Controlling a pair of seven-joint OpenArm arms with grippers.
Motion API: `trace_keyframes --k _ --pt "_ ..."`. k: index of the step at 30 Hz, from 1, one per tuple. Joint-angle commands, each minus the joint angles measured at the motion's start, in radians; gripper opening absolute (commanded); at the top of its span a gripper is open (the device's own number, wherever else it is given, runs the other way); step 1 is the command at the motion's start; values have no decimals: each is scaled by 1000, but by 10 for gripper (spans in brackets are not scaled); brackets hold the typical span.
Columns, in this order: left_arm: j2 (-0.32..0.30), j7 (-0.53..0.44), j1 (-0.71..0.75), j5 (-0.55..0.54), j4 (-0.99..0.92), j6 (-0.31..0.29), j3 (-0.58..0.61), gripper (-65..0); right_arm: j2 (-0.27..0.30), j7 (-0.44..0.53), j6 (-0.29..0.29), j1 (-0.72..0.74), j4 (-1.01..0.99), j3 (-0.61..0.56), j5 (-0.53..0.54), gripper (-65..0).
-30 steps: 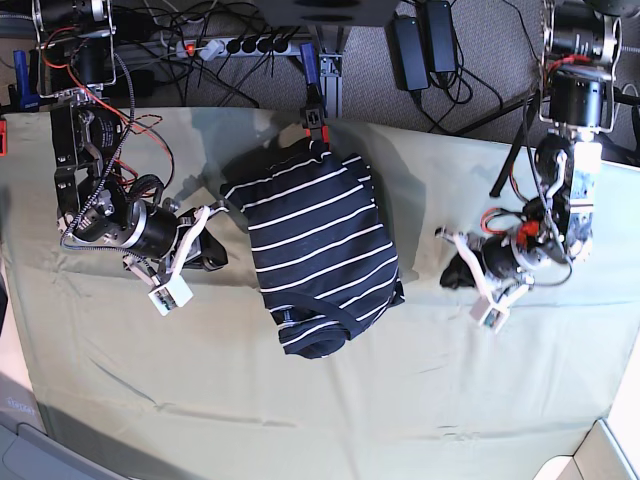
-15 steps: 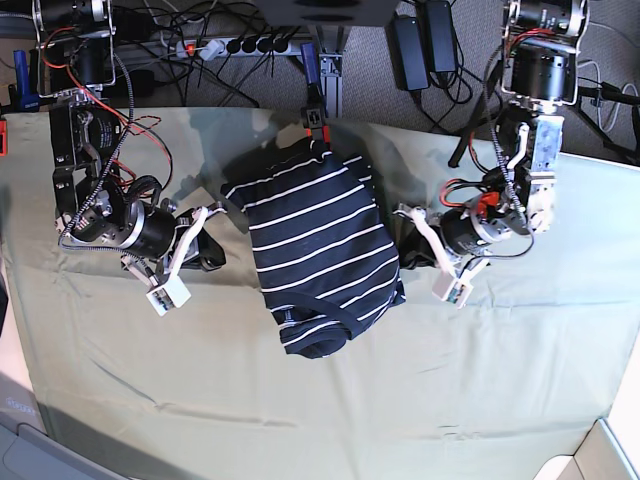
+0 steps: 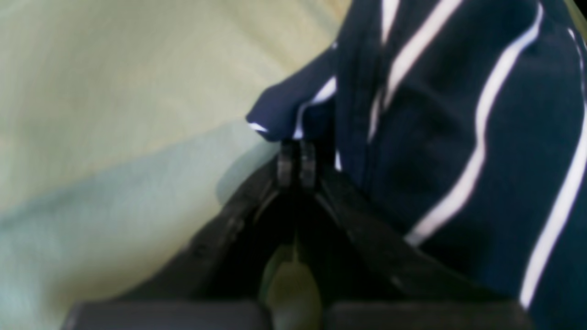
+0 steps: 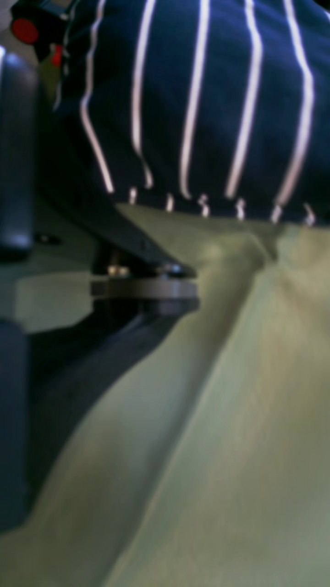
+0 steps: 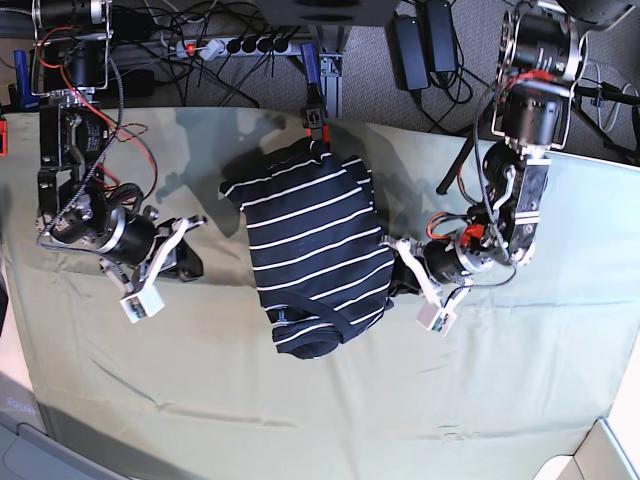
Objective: Fold the T-shirt properly
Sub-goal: 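Push the folded shirt's sides inward with both grippers to square it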
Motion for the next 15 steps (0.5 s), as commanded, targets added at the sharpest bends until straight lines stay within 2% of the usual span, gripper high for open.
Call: trace_keyframes --k 1,4,11,15 --pt "-2 23 -23 29 -4 10 8 -650 9 11 70 18 18 23 30 -650" --pt "15 26 -40 31 -5 9 19 -650 9 -10 70 18 18 66 69 -650" --pt "121 35 -48 43 -9 9 19 -650 9 -29 71 18 18 136 96 -650" --pt "167 34 -48 85 -11 9 19 -650 12 -29 71 18 18 162 95 -650"
